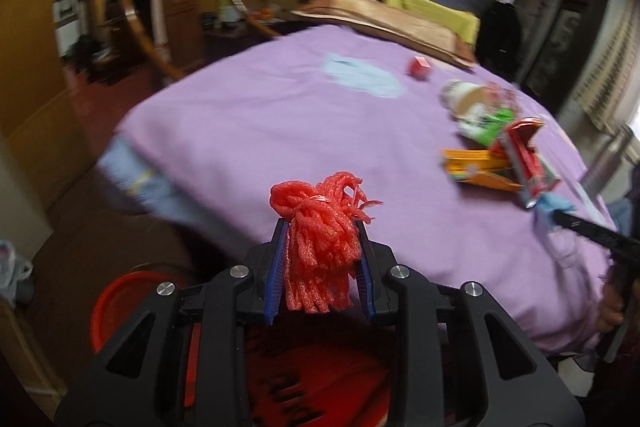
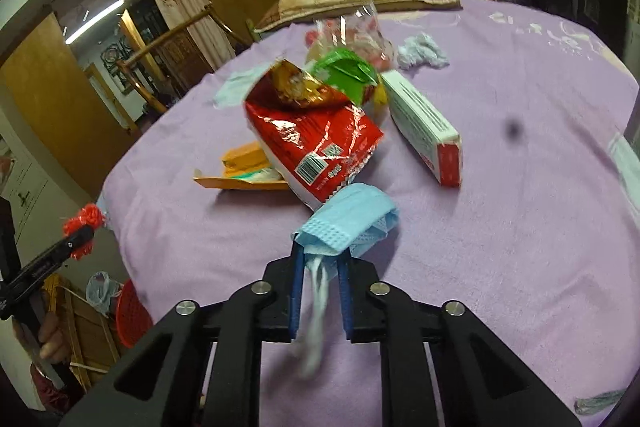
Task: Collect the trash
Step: 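Drop the red net into the wastebasket with the left tool while the right tool grasps the blue mask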
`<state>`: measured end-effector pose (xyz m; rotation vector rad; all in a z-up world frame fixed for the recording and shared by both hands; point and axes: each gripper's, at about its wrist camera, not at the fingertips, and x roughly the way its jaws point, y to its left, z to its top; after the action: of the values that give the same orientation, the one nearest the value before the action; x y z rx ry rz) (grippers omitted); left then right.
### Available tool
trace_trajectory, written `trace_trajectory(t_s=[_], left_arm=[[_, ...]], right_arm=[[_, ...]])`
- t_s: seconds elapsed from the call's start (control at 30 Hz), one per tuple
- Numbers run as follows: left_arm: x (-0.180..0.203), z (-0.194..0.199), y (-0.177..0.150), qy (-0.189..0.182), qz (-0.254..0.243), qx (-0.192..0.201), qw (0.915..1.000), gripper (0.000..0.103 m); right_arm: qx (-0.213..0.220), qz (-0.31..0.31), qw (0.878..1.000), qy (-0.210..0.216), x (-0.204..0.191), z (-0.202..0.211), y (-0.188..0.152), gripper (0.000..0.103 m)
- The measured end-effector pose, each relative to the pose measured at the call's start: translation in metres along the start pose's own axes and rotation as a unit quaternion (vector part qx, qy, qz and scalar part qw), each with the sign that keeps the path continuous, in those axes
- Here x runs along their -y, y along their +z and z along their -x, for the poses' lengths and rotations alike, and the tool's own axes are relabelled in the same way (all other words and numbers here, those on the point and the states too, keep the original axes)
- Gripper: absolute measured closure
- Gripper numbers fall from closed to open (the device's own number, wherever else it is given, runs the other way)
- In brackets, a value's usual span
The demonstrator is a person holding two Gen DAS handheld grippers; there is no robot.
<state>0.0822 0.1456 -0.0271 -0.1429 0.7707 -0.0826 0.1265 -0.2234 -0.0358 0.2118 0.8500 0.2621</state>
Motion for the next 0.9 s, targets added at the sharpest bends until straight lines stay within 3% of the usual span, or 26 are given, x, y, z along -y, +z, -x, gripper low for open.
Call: trace_trajectory(t_s=[0.23, 0.37, 0.43, 0.5, 0.67, 0.9], left_arm=[[-0.075, 0.020, -0.025, 0.062, 0.037, -0.016, 0.9972, 0.071], [-0.109, 0.013, -0.048, 0.077, 0.052, -0.053, 0.9942, 0.068], [-0.119, 0.007, -0.058, 0.085, 0.061, -0.068, 0.9922, 0.044], [-0.131, 0.005, -0.064, 0.096, 0.076, -0.067, 0.9903, 0.030], [-0.156, 0.013, -0.069, 0.107, 0.100, -0.045, 0.9882, 0.020], [-0.194, 0.022, -0.074, 0.168, 0.130, -0.025, 0.9770, 0.009]], right_arm=[[0.024, 0.060, 0.998, 0.019, -0.055, 0.021, 0.003, 0.090], [0.023, 0.085, 0.996, 0.027, -0.087, 0.017, 0.011, 0.094], [0.019, 0.087, 0.995, 0.038, -0.101, 0.013, 0.015, 0.094], [0.017, 0.097, 0.994, 0.045, -0.115, 0.012, 0.014, 0.095], [0.009, 0.150, 0.986, 0.078, -0.171, 0.007, 0.011, 0.095], [-0.043, 0.225, 0.960, 0.157, -0.262, -0.021, -0.003, 0.095]])
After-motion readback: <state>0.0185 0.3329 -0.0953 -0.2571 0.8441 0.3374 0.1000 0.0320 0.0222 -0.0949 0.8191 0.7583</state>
